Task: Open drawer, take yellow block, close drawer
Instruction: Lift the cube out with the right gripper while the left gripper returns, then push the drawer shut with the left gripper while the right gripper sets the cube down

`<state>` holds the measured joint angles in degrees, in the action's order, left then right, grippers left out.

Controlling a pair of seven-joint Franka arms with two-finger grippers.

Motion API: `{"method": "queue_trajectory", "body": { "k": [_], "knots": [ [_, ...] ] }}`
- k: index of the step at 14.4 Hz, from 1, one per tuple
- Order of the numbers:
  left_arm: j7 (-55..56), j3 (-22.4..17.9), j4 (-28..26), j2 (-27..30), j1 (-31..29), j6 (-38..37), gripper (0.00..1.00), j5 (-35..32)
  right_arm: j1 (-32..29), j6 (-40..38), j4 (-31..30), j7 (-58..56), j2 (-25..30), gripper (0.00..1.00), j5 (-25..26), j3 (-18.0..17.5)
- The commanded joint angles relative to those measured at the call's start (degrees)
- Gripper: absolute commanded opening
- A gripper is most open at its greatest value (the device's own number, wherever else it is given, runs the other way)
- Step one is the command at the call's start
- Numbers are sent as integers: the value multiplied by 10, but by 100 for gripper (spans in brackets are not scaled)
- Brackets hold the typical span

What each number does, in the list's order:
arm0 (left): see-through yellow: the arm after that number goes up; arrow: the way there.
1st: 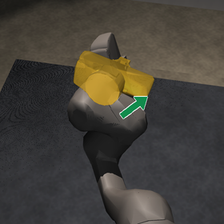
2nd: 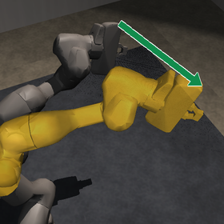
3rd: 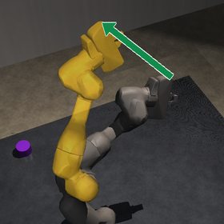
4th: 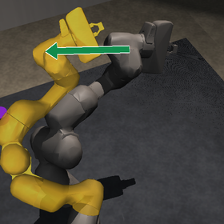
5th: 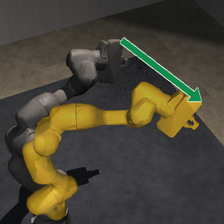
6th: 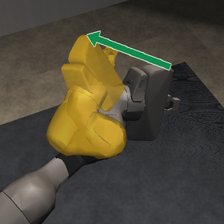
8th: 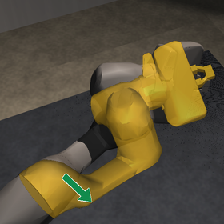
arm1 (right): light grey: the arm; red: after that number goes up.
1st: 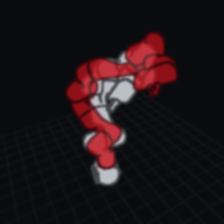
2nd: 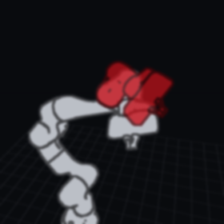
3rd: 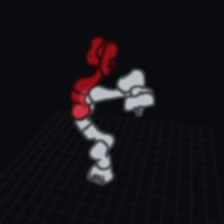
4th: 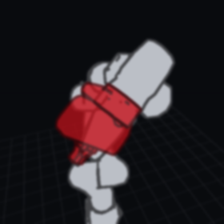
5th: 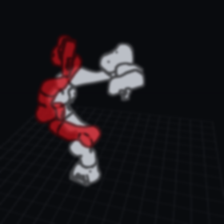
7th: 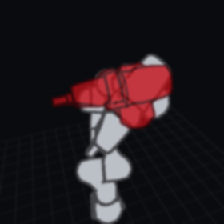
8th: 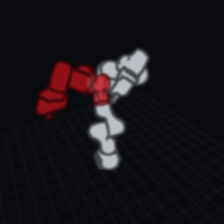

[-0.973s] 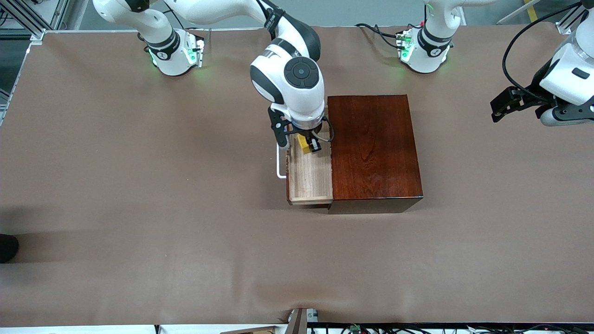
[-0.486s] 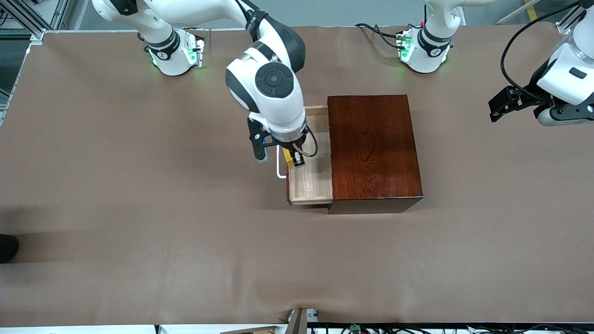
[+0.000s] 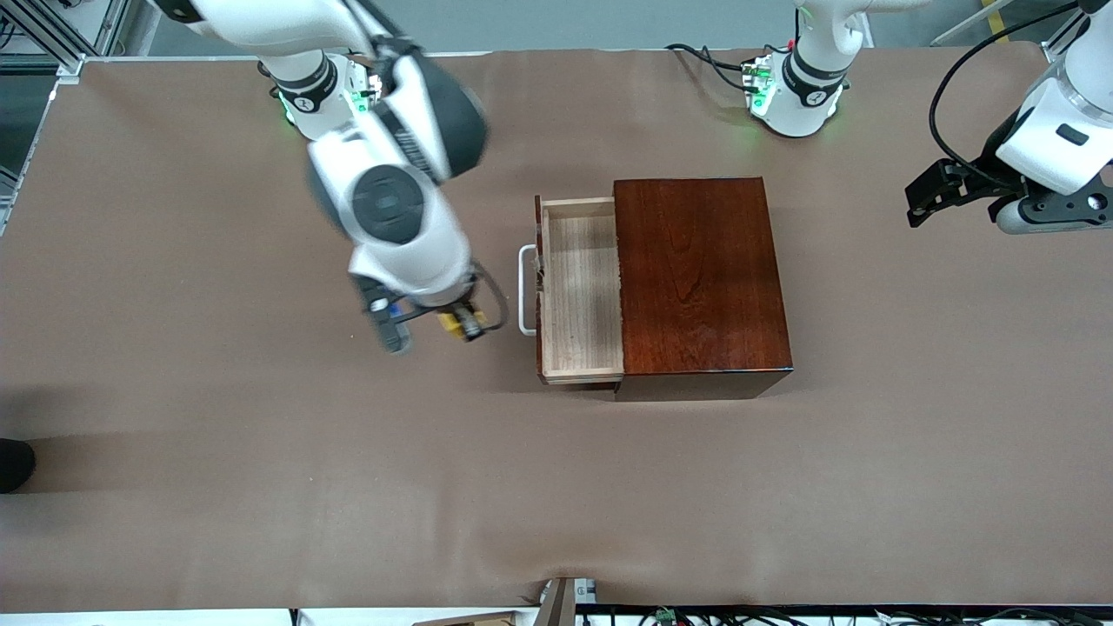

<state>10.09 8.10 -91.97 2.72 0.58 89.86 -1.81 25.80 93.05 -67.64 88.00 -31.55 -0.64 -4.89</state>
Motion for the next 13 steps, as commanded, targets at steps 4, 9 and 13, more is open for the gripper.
{"method": "queue_trajectory", "body": {
  "k": [4,9,13],
  "knots": [
    [-2,3,3,-16,29,11,100,16,-97,-49,-17,-186,26,0,1,-13],
    [42,45,13,-51,43,29,100,14,-150,-52,-57,-323,47,0,0,-13],
    [118,110,55,-108,50,29,100,6,-180,-52,-86,-402,60,0,0,-13]
  ]
}}
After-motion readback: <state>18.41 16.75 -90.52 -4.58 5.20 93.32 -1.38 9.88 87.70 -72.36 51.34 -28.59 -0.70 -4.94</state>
